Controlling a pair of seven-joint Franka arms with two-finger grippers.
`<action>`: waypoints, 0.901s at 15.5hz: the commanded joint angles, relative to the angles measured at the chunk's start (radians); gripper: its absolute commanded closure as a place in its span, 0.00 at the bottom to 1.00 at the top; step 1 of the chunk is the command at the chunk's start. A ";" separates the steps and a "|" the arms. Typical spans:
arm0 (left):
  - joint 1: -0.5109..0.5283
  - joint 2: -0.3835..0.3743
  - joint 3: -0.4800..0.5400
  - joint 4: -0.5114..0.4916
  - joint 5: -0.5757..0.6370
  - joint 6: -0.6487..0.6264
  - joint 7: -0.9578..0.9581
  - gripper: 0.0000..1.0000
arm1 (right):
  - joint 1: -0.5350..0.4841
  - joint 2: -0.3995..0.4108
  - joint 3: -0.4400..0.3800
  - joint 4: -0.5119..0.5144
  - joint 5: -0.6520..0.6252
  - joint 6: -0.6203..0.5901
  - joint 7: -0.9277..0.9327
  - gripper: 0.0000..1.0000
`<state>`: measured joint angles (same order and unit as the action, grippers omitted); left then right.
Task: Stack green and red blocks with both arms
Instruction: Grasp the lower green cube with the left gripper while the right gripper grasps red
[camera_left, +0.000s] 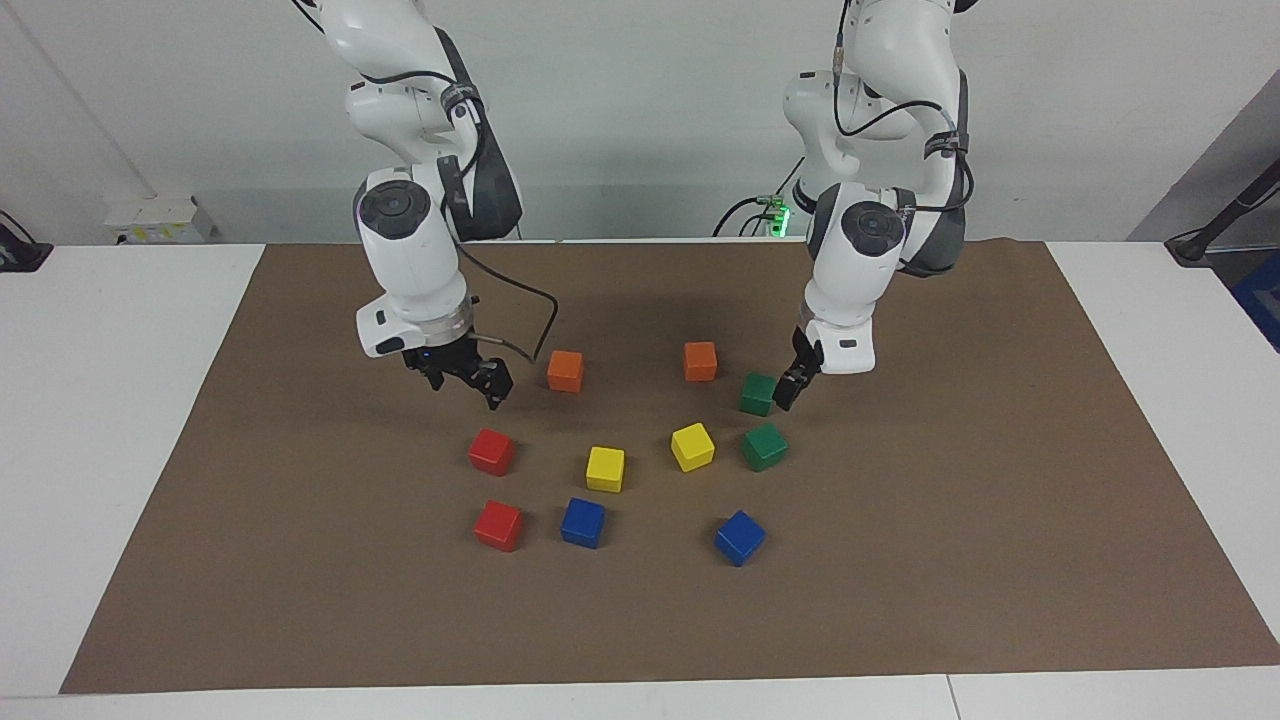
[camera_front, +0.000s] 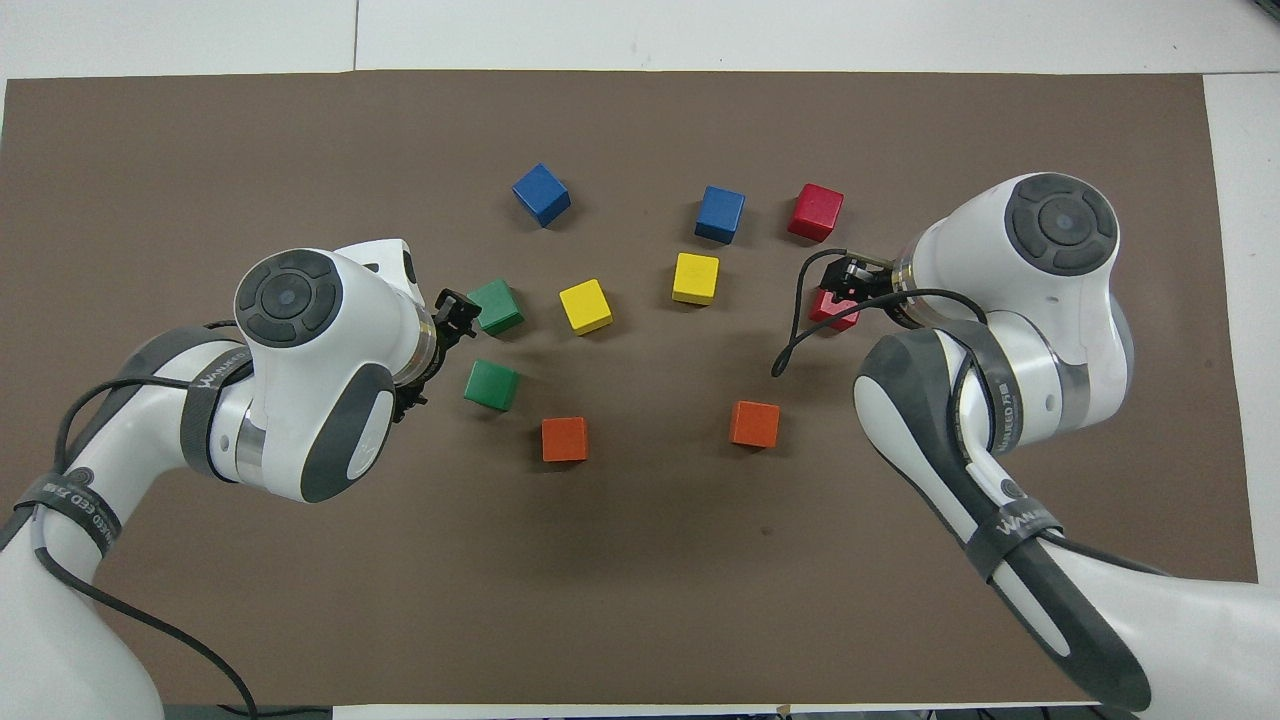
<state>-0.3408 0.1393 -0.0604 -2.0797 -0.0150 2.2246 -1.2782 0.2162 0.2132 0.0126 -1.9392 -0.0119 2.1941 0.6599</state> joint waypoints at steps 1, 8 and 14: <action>-0.017 -0.032 0.016 -0.057 0.009 0.030 -0.043 0.00 | -0.003 0.055 0.001 0.020 0.000 0.039 0.026 0.00; -0.033 0.031 0.016 -0.063 0.009 0.102 -0.125 0.00 | 0.002 0.147 0.001 0.025 -0.013 0.144 0.055 0.00; -0.047 0.055 0.017 -0.060 0.009 0.121 -0.141 0.00 | 0.008 0.170 0.001 0.014 -0.013 0.171 0.058 0.46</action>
<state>-0.3693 0.1958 -0.0591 -2.1295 -0.0150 2.3225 -1.3953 0.2192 0.3735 0.0131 -1.9332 -0.0122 2.3533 0.6839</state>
